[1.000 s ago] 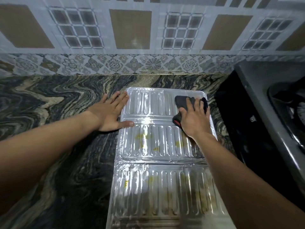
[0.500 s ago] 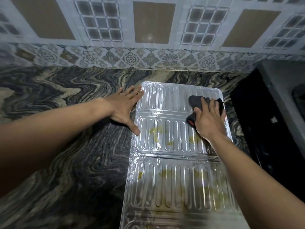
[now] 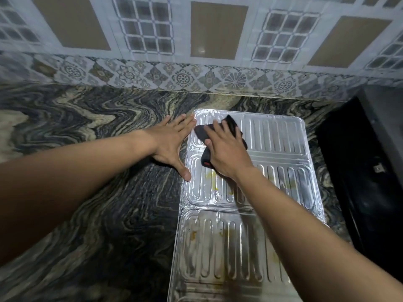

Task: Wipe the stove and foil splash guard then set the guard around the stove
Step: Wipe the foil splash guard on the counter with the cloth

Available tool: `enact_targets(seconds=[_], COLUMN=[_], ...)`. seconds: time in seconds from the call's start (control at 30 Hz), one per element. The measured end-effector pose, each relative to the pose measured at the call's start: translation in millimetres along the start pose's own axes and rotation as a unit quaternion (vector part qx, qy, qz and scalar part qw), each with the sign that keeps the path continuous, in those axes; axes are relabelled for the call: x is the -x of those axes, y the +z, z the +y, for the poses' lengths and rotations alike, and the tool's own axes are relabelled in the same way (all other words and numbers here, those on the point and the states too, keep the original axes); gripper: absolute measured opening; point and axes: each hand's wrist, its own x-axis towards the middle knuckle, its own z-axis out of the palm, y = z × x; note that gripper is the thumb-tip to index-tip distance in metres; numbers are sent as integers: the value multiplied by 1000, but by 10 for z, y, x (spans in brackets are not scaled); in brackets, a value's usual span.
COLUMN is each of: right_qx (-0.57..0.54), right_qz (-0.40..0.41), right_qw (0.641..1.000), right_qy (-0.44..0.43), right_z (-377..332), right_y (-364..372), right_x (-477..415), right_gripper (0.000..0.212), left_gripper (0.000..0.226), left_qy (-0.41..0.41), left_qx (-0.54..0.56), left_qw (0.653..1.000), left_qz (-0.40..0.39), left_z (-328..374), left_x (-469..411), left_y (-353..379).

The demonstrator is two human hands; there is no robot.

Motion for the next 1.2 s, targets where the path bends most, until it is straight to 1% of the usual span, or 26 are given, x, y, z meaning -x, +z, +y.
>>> enact_targets(seconds=[0.1, 0.3, 0.4, 0.5, 0.67, 0.77, 0.87, 0.97, 1.1, 1.2], right_qx=[-1, -9, -16, -23, -49, -69, -79, -83, -6, -3], right_qz=[-14, -34, -30, -24, -22, -33, -34, -29, -49, -62], right_qw=[998, 995, 995, 997, 997, 996, 996, 993, 984, 972], right_qy=[-54, -98, -90, -76, -53, -48, -1, 79, 174, 225], right_z=[-61, -125, -148, -167, -170, -88, 161, 521, 909, 951], right_y=[13, 10, 44, 51, 71, 39, -26, -136, -244, -249], right_x=[157, 812, 992, 990, 961, 944, 1007, 1160, 1370, 1465], right_gripper=[48, 48, 49, 48, 46, 47, 51, 53, 56, 61], left_gripper=[166, 167, 168, 168, 169, 172, 175, 176, 176, 176], left_qy=[-3, -12, -14, -23, 7, -11, -25, -23, -28, -28], left_qx=[-2, -5, -8, -20, -7, -4, 3, 6, 7, 7], left_qw=[1000, 1000, 1000, 999, 999, 999, 998, 997, 997, 997], left_qz=[-7, -22, -26, -33, -41, -49, -60, -67, -66, -67], left_z=[3, 35, 61, 121, 391, 507, 530, 544, 561, 582], left_x=[6, 43, 61, 128, 383, 430, 443, 466, 485, 484], left_y=[-20, -71, -96, -115, 171, 220, 164, 152, 140, 148])
